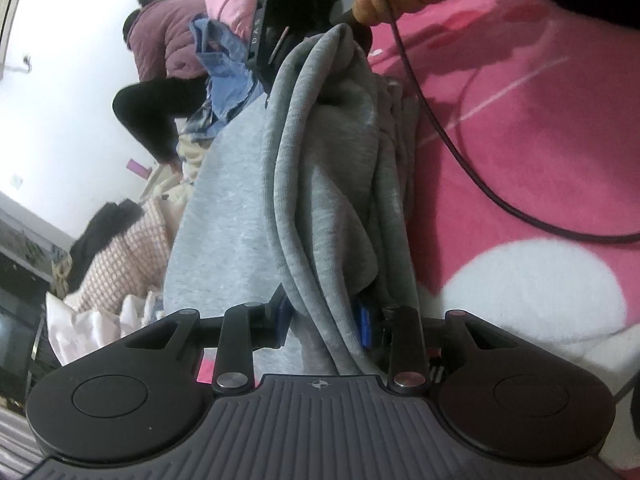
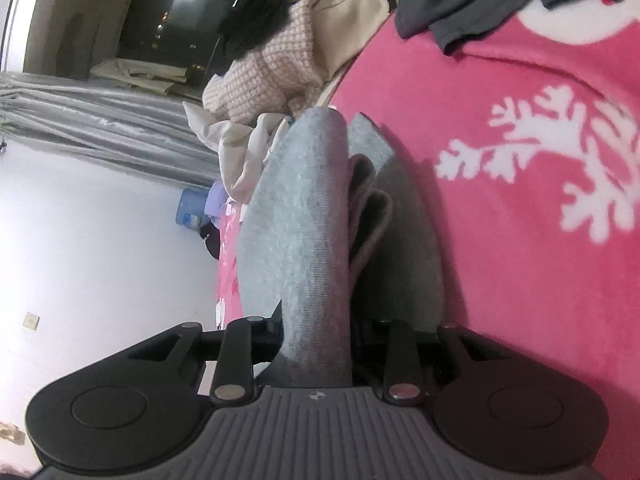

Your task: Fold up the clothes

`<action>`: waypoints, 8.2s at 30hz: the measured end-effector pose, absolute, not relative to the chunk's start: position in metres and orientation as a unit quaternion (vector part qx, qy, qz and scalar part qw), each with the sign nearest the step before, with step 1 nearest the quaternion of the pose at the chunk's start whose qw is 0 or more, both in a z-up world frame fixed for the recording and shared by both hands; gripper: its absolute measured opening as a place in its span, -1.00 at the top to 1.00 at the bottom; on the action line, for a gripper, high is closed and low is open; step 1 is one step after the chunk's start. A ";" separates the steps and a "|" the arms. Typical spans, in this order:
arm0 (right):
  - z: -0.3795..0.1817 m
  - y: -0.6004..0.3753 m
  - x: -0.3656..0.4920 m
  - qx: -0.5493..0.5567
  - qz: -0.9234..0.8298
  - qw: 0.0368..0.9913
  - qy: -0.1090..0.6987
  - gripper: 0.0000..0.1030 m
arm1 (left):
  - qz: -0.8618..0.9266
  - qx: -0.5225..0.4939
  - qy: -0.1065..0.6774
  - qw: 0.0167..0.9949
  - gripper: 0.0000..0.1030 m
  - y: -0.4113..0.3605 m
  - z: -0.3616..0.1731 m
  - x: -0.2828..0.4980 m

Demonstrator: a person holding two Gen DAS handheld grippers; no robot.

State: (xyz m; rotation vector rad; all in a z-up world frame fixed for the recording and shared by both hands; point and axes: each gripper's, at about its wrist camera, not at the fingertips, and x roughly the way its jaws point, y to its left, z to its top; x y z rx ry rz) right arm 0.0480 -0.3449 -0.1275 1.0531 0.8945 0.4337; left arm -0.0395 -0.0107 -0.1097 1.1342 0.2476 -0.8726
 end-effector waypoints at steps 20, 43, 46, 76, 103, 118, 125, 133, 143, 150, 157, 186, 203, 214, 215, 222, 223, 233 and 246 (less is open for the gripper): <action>-0.010 -0.258 -0.050 0.074 0.188 0.913 0.354 0.16 | -0.400 0.475 0.137 0.772 0.20 -0.010 -0.096 -0.054; 0.020 -0.244 -0.042 -0.007 0.138 0.942 0.307 0.22 | -0.400 0.203 0.282 0.848 0.17 0.032 -0.039 -0.017; -0.039 -0.235 -0.018 -0.031 0.139 0.910 0.389 0.24 | -0.411 0.233 0.296 0.830 0.16 0.005 -0.069 -0.025; -0.101 -0.342 0.116 0.328 0.213 0.830 0.397 0.29 | -0.396 0.146 0.289 0.859 -0.01 -0.042 -0.082 0.026; -0.034 -0.374 0.102 0.280 0.173 0.886 0.327 0.29 | -0.344 0.172 0.253 0.888 0.00 -0.057 -0.073 0.021; -0.039 -0.291 -0.010 0.112 0.079 0.921 0.364 0.51 | -0.380 0.128 0.291 0.869 -0.03 -0.031 -0.066 0.018; -0.045 -0.237 -0.034 0.016 0.121 0.924 0.362 0.55 | -0.385 0.179 0.288 0.859 -0.04 -0.031 -0.087 -0.006; -0.027 -0.269 -0.024 0.099 0.102 0.926 0.350 0.21 | -0.378 0.089 0.287 0.876 -0.09 0.010 -0.044 0.004; -0.079 -0.347 0.066 0.334 0.106 0.867 0.354 -0.14 | -0.293 -0.136 0.449 0.833 -0.29 0.068 -0.098 0.117; -0.137 -0.356 0.055 0.412 0.157 0.818 0.371 -0.14 | -0.327 -0.194 0.467 0.799 -0.32 0.069 -0.118 0.126; -0.141 -0.359 0.091 0.435 0.197 0.794 0.376 -0.18 | -0.337 -0.241 0.478 0.775 -0.34 0.069 -0.127 0.143; -0.117 -0.359 0.180 0.380 0.228 0.793 0.418 -0.36 | -0.279 -0.268 0.442 0.810 -0.15 0.060 -0.121 0.168; -0.009 -0.313 0.035 0.233 0.110 0.930 0.261 0.28 | -0.333 -0.106 0.327 0.878 -0.17 0.032 -0.030 0.097; -0.076 -0.367 -0.011 0.486 0.035 0.821 0.296 -0.06 | -0.409 0.112 0.306 0.852 -0.34 -0.030 -0.029 0.036; -0.080 -0.369 -0.013 0.499 0.033 0.815 0.294 -0.06 | -0.411 0.168 0.291 0.847 -0.38 -0.045 -0.032 0.028; -0.089 -0.380 -0.017 0.509 0.025 0.817 0.270 -0.15 | -0.383 0.465 0.223 0.766 -0.40 -0.114 -0.078 0.013; -0.092 -0.382 -0.018 0.517 0.025 0.812 0.269 -0.16 | -0.375 0.484 0.224 0.758 -0.40 -0.117 -0.083 0.015; -0.104 -0.396 -0.018 0.549 0.037 0.792 0.264 -0.16 | -0.331 0.530 0.236 0.744 -0.45 -0.148 -0.104 0.027; -0.105 -0.397 -0.016 0.554 0.048 0.787 0.268 -0.18 | -0.330 0.561 0.242 0.719 -0.47 -0.158 -0.093 0.008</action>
